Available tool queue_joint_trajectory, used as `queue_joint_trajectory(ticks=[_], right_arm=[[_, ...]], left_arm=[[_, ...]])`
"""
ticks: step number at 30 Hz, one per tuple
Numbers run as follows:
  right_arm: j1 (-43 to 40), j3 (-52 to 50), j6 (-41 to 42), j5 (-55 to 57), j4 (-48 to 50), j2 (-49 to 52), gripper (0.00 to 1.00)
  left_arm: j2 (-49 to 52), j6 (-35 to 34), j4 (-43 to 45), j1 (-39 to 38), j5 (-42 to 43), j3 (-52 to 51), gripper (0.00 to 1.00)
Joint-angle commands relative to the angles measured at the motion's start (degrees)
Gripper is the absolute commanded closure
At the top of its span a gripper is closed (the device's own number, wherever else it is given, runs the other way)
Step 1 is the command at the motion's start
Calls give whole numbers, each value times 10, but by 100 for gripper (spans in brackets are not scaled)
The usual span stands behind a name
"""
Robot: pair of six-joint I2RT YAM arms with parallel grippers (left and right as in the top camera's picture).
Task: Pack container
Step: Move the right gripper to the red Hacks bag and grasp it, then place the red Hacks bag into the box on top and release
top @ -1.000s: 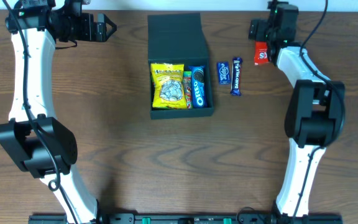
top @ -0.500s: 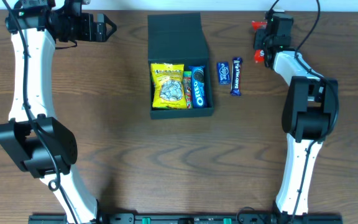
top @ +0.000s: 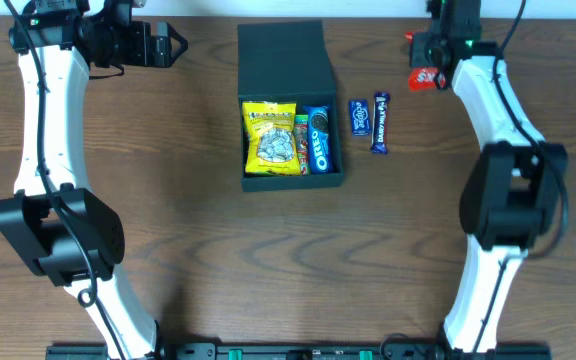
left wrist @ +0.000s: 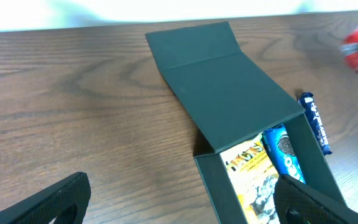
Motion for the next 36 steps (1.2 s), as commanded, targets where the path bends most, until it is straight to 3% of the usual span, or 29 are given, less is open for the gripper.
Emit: queue_joint_trajectory(ticks=[1,12,20,28,29,30,32,36], right_arm=[[56,12,38,-36,-31,-82,99],[249,5,283,-43,-183,-97,99],[316,-2,355,-16,-180,-43,99],[350,-2,360,26,-170,59,98],[353,-2,357,21,-170,61,87],[355,-2,348,20,-169,61,68],[357,-1,325,20,-159,53,46],[350,0,301,21,-152,17,29]], left_arm=[[2,-2,-1,0,0,11,5],[2,0,24,8,-24,11,5],[2,0,24,8,-23,11,5],[2,0,24,8,-23,11,5],[2,0,24,8,-23,11,5],[2,0,23,8,-23,11,5],[2,0,22,8,-23,11,5],[2,0,22,8,-23,11,5]])
